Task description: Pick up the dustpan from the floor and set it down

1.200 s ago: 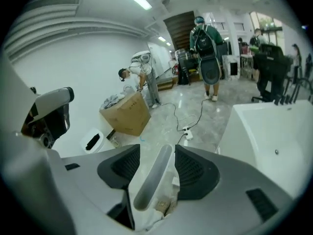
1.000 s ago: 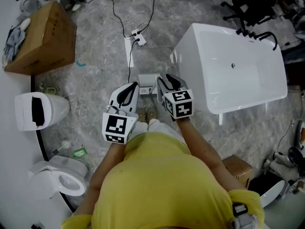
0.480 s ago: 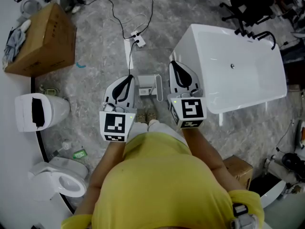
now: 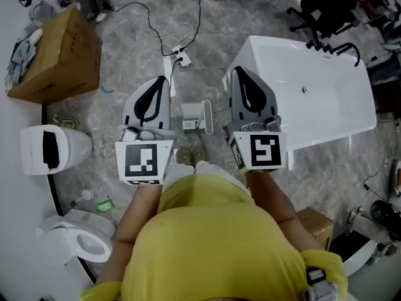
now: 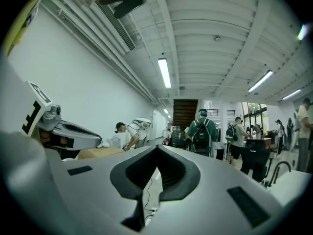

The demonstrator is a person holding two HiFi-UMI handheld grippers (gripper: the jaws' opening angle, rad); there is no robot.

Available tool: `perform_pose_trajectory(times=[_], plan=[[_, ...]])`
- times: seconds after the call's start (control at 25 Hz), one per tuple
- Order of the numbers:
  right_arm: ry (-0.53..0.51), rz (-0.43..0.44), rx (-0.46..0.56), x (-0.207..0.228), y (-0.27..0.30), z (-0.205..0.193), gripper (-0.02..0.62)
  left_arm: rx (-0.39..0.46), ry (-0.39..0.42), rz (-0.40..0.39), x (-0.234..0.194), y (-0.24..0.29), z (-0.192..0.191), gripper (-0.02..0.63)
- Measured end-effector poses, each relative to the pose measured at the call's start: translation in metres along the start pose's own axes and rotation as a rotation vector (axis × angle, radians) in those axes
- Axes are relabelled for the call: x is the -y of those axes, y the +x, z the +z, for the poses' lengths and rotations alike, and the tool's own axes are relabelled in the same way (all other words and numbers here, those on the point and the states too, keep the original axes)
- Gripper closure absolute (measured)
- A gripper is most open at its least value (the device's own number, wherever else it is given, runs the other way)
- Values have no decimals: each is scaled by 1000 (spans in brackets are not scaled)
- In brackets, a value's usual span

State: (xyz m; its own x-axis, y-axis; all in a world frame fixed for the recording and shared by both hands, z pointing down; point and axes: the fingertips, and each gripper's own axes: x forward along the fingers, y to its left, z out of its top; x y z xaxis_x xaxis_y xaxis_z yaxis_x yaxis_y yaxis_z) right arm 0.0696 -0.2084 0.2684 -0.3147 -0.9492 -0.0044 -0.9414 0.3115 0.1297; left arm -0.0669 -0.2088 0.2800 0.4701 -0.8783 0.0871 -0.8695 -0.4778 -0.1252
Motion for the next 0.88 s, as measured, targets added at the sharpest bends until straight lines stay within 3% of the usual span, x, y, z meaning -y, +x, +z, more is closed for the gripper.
perform_pose_trajectory(times=[0.88], plan=[[1,-2,17,16,-21,3,586,36,9,9,22,-3,25,606]])
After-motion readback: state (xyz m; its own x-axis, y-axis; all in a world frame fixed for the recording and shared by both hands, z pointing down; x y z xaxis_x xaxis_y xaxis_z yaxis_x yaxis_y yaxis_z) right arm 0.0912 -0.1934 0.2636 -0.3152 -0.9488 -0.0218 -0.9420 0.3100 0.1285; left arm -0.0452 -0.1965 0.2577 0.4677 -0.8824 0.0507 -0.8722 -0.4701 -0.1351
